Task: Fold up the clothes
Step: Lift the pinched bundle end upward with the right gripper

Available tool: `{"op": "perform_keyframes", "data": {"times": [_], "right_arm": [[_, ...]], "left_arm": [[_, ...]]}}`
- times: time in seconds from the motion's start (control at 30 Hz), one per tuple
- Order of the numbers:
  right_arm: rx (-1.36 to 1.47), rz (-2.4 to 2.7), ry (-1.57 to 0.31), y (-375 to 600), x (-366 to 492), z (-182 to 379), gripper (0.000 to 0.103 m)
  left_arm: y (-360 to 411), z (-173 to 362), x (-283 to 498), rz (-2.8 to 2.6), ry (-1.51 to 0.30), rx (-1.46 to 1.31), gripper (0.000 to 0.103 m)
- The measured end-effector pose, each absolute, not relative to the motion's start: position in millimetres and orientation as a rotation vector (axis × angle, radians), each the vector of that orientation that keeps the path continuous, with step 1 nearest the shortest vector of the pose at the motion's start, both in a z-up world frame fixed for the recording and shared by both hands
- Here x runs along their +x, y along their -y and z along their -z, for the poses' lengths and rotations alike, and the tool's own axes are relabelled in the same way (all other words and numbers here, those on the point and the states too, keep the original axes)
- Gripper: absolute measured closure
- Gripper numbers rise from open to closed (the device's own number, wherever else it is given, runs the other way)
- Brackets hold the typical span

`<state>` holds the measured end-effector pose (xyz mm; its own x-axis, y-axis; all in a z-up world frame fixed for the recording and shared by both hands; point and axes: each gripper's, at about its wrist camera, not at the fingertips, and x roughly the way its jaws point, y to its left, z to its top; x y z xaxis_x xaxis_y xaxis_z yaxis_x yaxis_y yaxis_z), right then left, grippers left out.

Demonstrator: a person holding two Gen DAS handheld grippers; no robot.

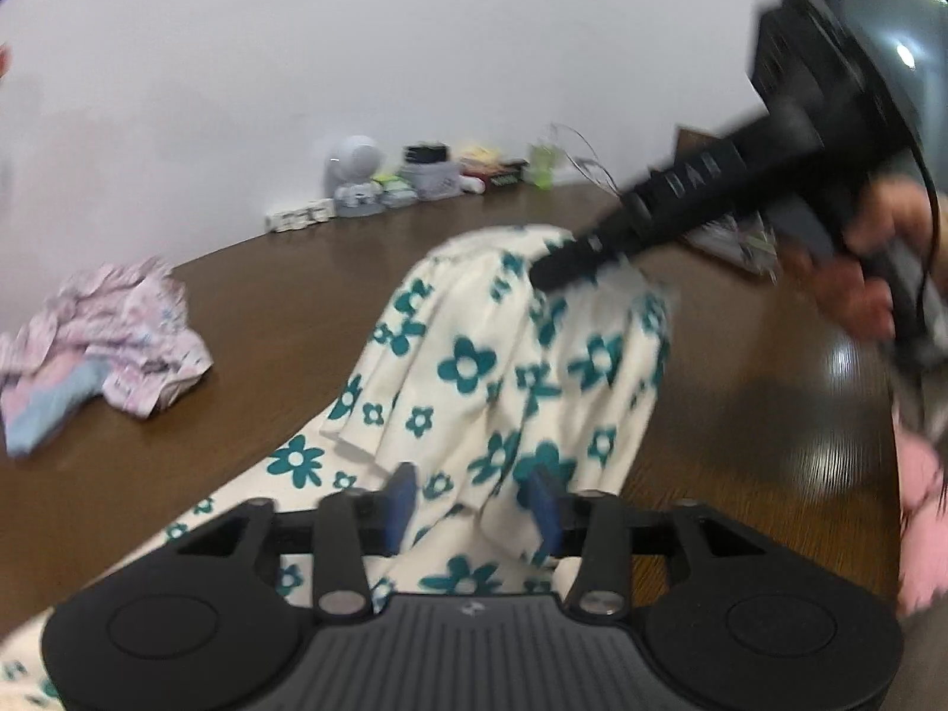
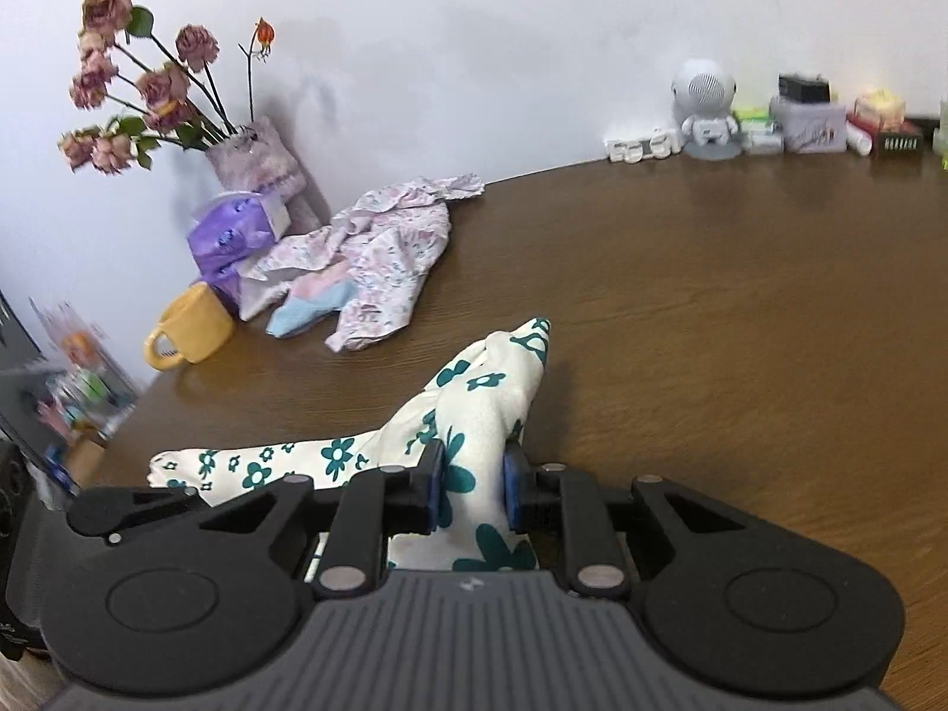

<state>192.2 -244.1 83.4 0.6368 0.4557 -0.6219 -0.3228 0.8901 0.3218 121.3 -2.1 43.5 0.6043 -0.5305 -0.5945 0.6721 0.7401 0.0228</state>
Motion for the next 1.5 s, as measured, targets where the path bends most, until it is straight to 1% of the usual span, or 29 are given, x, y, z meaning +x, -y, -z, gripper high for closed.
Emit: {"op": "perform_keyframes", "data": {"times": [0.03,0.1,0.13,0.17,0.33,0.53,0.7,0.8,1.0,1.5], "right_arm": [[0.165,-0.443,-0.760,241.9,193.2,-87.2,0.084],[0.131,-0.438,-0.761,237.6,194.4,-93.1,0.084],[0.117,-0.438,-0.761,235.3,194.7,-95.2,0.084],[0.105,-0.440,-0.761,233.3,194.9,-96.9,0.084],[0.069,-0.454,-0.764,226.4,194.6,-101.9,0.084],[0.027,-0.470,-0.771,223.0,199.3,-107.1,0.084],[-0.021,-0.476,-0.766,216.2,202.0,-111.9,0.084],[-0.055,-0.472,-0.767,210.3,203.0,-113.7,0.084],[-0.095,-0.463,-0.770,201.0,204.0,-115.0,0.084],[-0.223,-0.453,-0.747,170.6,193.5,-122.8,0.084]], "left_arm": [[3.6,-44.4,122.4,0.720,-0.594,0.285,0.048],[6.1,-46.5,126.6,0.746,-0.587,0.339,0.039],[6.3,-47.0,130.5,0.750,-0.591,0.346,0.031],[6.5,-47.5,134.5,0.755,-0.596,0.351,0.027],[5.2,-46.3,164.1,0.824,-0.653,0.304,0.026],[7.1,-40.2,187.2,0.873,-0.723,0.321,0.026],[11.6,-33.2,194.9,0.890,-0.699,0.330,0.028],[15.1,-27.0,197.6,0.898,-0.702,0.317,0.032],[13.5,-21.1,203.9,0.894,-0.719,0.270,0.033],[14.1,-16.1,200.9,0.863,-0.671,0.236,0.033]]}}
